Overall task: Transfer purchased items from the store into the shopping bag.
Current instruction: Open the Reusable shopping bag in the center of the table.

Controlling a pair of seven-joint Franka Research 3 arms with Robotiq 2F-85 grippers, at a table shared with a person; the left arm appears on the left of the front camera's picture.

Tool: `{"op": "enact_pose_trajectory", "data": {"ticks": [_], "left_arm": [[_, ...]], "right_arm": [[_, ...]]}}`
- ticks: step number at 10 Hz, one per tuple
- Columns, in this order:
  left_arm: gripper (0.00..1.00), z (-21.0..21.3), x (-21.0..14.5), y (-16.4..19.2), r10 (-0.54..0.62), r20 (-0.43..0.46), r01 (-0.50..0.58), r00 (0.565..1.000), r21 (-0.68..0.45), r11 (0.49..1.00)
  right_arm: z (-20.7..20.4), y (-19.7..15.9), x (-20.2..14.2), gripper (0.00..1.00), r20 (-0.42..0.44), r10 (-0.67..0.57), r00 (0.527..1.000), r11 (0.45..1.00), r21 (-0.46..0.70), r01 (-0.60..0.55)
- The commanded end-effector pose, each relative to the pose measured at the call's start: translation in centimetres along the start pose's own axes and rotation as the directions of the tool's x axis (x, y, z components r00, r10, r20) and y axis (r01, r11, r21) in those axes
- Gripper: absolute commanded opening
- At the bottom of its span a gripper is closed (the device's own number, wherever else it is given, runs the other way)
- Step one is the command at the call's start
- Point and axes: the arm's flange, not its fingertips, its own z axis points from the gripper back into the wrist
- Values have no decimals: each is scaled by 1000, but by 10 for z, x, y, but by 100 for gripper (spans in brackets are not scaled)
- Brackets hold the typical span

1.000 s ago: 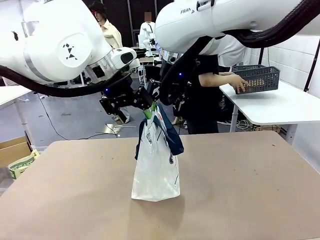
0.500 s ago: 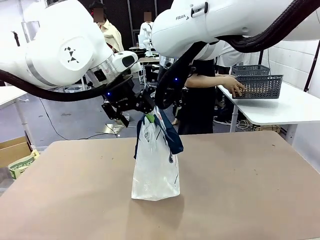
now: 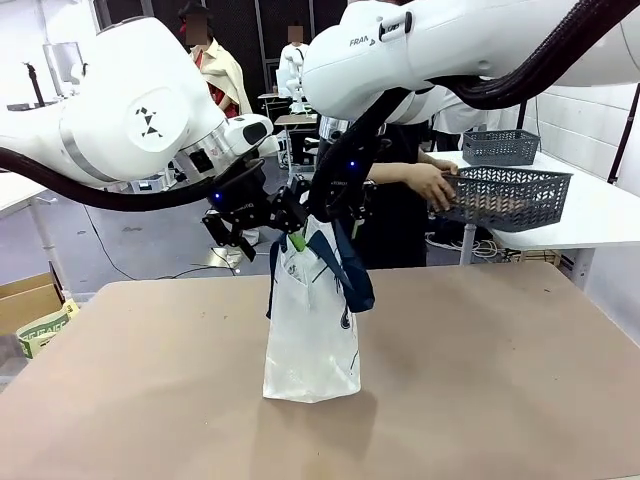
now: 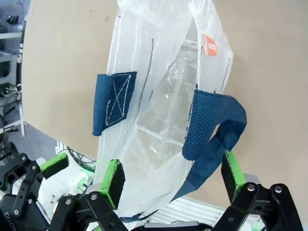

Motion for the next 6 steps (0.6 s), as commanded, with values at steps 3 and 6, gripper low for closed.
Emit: {"op": "enact_pose_trajectory", "data": {"ticks": [3, 6], "left_arm": [[100, -12, -4, 18, 25, 42, -25, 999, -1, 1000], [100, 2, -9, 25, 33, 88, -33, 996, -10, 999]], "right_arm": [[-6, -1, 10, 100, -1, 2, 1000, 1000, -27, -2], [-10, -4, 11, 100, 1, 30, 1000, 999, -40, -30]]}}
